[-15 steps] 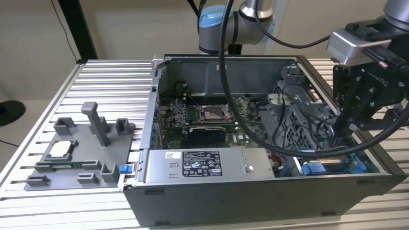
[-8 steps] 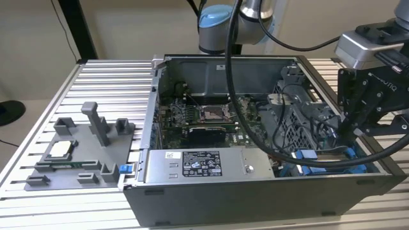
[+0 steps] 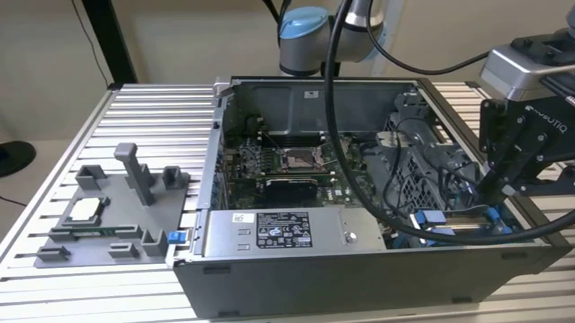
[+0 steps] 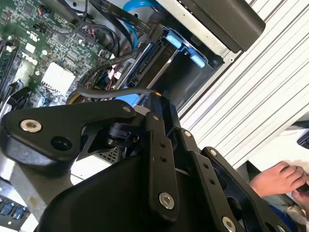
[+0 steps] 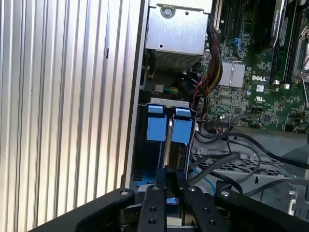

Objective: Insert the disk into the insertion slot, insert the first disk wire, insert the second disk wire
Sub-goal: 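Insert the first disk wire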

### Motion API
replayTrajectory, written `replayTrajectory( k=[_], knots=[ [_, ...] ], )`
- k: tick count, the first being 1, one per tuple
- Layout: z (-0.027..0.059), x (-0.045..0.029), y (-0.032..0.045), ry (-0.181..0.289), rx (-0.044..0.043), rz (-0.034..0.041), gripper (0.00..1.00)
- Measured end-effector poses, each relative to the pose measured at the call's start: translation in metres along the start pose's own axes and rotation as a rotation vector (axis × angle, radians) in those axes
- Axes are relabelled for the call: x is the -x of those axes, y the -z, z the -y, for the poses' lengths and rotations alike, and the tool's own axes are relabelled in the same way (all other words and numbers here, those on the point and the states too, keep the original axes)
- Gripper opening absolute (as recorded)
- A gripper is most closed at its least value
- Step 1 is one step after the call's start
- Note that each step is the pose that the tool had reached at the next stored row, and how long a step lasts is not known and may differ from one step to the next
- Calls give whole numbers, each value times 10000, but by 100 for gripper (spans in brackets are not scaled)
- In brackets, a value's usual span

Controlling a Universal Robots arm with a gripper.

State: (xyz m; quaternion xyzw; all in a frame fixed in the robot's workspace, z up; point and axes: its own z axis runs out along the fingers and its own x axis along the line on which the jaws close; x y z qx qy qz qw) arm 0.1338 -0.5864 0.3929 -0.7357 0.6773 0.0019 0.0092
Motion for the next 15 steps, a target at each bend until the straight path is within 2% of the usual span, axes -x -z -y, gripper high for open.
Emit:
replayTrajectory(
  k=[12,15],
  knots=[
    [1,-4,0,-2,1,-1,0],
    [9,-26,-3,-10,75,7,0]
  ],
)
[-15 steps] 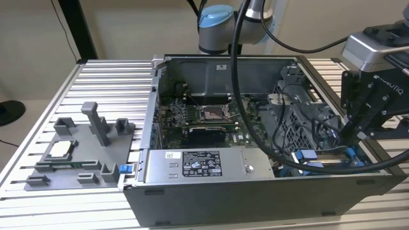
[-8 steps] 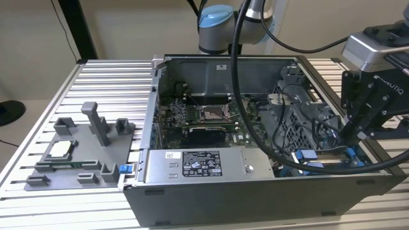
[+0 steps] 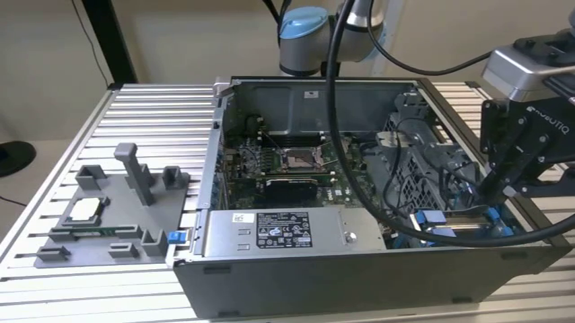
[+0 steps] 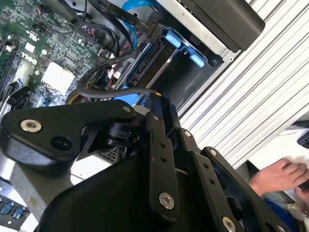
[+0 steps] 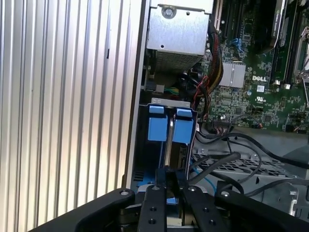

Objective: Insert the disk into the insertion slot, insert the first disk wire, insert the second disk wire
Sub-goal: 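Insert the first disk wire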

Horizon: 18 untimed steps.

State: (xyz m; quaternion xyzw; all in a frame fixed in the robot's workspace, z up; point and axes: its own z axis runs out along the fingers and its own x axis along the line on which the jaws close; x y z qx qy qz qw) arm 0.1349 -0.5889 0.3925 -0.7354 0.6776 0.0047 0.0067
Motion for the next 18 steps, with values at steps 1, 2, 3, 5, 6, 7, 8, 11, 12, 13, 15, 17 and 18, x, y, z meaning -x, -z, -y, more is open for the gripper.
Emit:
replayTrajectory(
  k=[1,2,3,5,6,7,8,11,12,13,15,17,18],
  knots=[
    [4,-11,-3,-4,35,3,0],
    [11,-22,-10,-8,56,5,0],
    [21,-32,-19,-8,60,6,0],
    [41,-47,-39,-11,64,14,0],
    [51,-52,-50,-12,73,21,0],
    [61,-55,-60,-14,83,25,0],
    [74,-57,-71,-16,92,33,0],
    [97,-61,-100,-44,108,74,0],
    [101,-61,-108,-64,105,114,0],
    [104,-61,-114,-88,100,179,0],
    [112,-62,-127,-124,88,316,0],
    [126,-63,-135,-139,109,371,0],
    [139,-64,-136,-141,164,375,0]
  ],
)
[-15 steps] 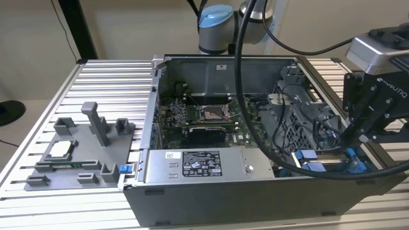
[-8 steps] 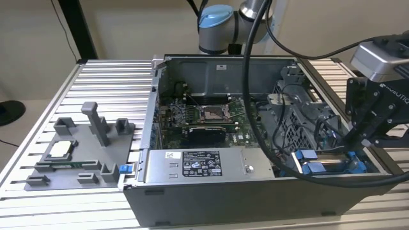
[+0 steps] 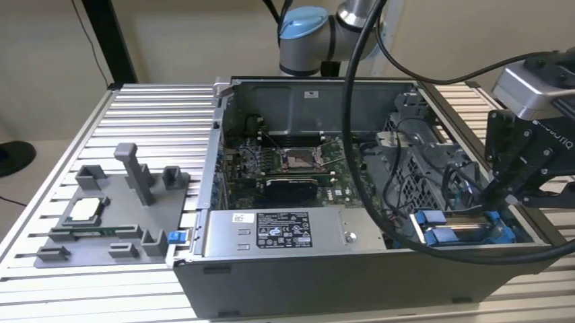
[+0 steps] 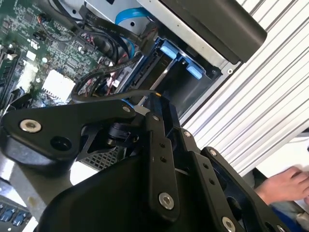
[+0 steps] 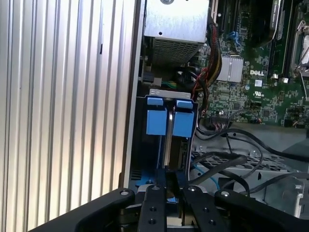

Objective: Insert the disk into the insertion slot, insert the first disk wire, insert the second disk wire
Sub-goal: 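Insert the first disk wire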

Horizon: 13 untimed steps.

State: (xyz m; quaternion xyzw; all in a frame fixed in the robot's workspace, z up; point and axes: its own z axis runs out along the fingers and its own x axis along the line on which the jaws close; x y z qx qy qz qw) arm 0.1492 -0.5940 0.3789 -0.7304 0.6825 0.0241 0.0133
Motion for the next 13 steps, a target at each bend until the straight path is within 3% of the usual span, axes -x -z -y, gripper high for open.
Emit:
replayTrajectory(
  k=[2,8,13],
  knots=[
    [18,-1,0,-5,87,5,0],
    [26,-2,-2,-3,89,10,0],
    [51,-5,-18,-57,113,70,0]
  ],
)
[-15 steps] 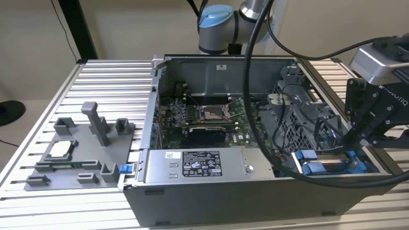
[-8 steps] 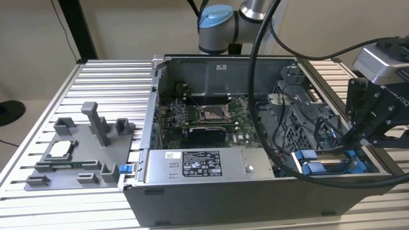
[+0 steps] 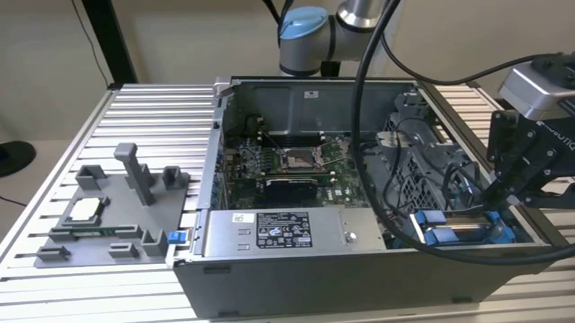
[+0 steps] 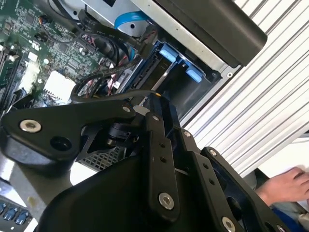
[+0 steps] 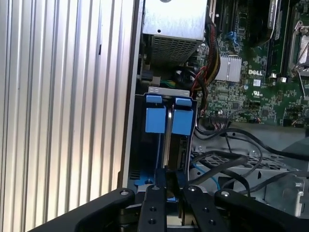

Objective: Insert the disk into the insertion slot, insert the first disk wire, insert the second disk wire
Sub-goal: 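Insert the first disk wire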

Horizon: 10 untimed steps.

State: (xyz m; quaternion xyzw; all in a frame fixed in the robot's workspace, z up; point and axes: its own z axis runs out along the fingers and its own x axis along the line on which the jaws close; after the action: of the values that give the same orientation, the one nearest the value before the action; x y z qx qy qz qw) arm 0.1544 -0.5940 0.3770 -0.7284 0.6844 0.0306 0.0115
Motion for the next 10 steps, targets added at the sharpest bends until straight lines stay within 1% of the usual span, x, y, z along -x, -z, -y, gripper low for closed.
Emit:
replayTrajectory(
  k=[4,7,10],
  knots=[
    [48,-3,-6,-19,34,8,0],
    [90,-6,-6,-19,42,7,0],
    [102,-6,-7,-20,42,8,0]
  ],
)
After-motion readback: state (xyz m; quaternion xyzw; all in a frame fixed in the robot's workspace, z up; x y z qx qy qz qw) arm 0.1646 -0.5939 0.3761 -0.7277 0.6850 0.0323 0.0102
